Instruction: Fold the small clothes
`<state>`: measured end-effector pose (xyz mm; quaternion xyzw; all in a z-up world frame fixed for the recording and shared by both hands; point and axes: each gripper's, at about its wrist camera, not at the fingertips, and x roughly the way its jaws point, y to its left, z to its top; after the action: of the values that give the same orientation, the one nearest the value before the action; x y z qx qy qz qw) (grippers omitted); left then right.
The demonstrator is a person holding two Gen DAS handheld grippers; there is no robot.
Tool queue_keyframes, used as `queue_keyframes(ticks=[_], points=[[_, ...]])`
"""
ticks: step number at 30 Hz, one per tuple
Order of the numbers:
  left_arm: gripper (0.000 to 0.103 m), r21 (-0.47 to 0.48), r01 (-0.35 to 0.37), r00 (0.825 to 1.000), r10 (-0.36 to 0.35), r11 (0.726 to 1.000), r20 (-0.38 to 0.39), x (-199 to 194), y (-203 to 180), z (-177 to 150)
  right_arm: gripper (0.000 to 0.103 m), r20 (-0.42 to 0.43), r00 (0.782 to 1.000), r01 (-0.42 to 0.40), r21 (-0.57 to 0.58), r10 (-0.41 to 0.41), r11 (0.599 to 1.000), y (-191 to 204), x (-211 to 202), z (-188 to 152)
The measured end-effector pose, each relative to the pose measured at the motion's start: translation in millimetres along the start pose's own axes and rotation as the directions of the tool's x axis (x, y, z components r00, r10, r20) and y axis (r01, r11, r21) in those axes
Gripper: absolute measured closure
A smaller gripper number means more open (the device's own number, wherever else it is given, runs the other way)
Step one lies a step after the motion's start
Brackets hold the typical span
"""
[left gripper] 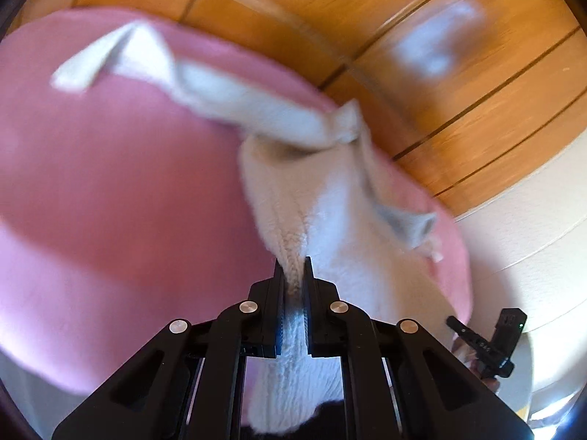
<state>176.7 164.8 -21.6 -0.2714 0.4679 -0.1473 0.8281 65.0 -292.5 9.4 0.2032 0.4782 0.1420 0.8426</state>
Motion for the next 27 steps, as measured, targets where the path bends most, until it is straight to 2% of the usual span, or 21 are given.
queue_keyframes(ticks=[3, 5, 7, 8, 9, 10, 11, 12, 13, 15, 17, 18, 19, 23, 27], points=[[0.096, -0.044, -0.096, 0.994, 0.093, 0.994, -0.063, 22, 25, -23, 0.098, -0.079, 0.997, 0.031, 0.07, -0.025, 0.997, -21, 19, -27], [0.095, -0.082, -0.132, 0.987, 0.123, 0.988, -0.102, 38, 40, -35, 0.098, -0.114, 0.993, 0.045, 0.096, -0.034, 0.994, -28, 33, -36], [0.088, -0.109, -0.15, 0.986, 0.14, 0.983, -0.092, 43, 44, -37, 0.097, -0.116, 0.993, 0.045, 0.101, -0.033, 0.994, -31, 38, -31], [0.084, -0.112, -0.159, 0.986, 0.151, 0.981, -0.077, 43, 42, -34, 0.094, -0.102, 0.994, 0.051, 0.09, -0.042, 0.995, -30, 37, -24], [0.074, -0.104, -0.174, 0.984, 0.168, 0.979, -0.064, 43, 40, -30, 0.09, -0.087, 0.995, 0.065, 0.079, -0.058, 0.995, -30, 34, -19], [0.067, -0.083, -0.208, 0.978, 0.206, 0.975, -0.032, 41, 34, -27, 0.076, -0.054, 0.993, 0.113, 0.063, -0.109, 0.992, -31, 30, -9], [0.065, -0.063, -0.237, 0.971, 0.238, 0.969, 0.002, 38, 28, -24, 0.063, -0.018, 0.989, 0.148, 0.055, -0.147, 0.987, -34, 24, 0], [0.064, -0.03, -0.27, 0.961, 0.272, 0.962, 0.051, 35, 18, -21, 0.063, 0.021, 0.983, 0.183, 0.053, -0.184, 0.982, -37, 20, 9], [0.064, -0.004, -0.284, 0.955, 0.283, 0.959, 0.088, 32, 9, -18, 0.063, 0.064, 0.97, 0.23, 0.043, -0.233, 0.972, -42, 16, 24], [0.064, 0.036, -0.28, 0.952, 0.272, 0.959, 0.138, 24, 4, -20, 0.063, 0.127, 0.931, 0.343, 0.016, -0.342, 0.939, -53, 13, 43], [0.064, 0.09, -0.265, 0.954, 0.247, 0.96, 0.171, 27, -15, -17, 0.063, 0.189, 0.861, 0.487, -0.044, -0.472, 0.872, -59, 20, 65], [0.064, 0.115, -0.256, 0.956, 0.234, 0.96, 0.176, 30, -24, -17, 0.063, 0.206, 0.842, 0.521, -0.068, -0.499, 0.851, -65, 22, 71], [0.064, 0.146, -0.237, 0.962, 0.211, 0.96, 0.173, 34, -32, -17, 0.063, 0.232, 0.809, 0.575, -0.115, -0.541, 0.81, -66, 32, 84], [0.064, 0.235, -0.188, 0.979, 0.164, 0.954, 0.118, 76, -64, -21, 0.065, 0.268, 0.743, 0.667, -0.219, -0.614, 0.712, -81, 65, 113], [0.064, 0.259, -0.136, 0.991, 0.129, 0.956, 0.043, 112, -79, -22, 0.065, 0.246, 0.705, 0.707, -0.323, -0.666, 0.629, -102, 104, 139]])
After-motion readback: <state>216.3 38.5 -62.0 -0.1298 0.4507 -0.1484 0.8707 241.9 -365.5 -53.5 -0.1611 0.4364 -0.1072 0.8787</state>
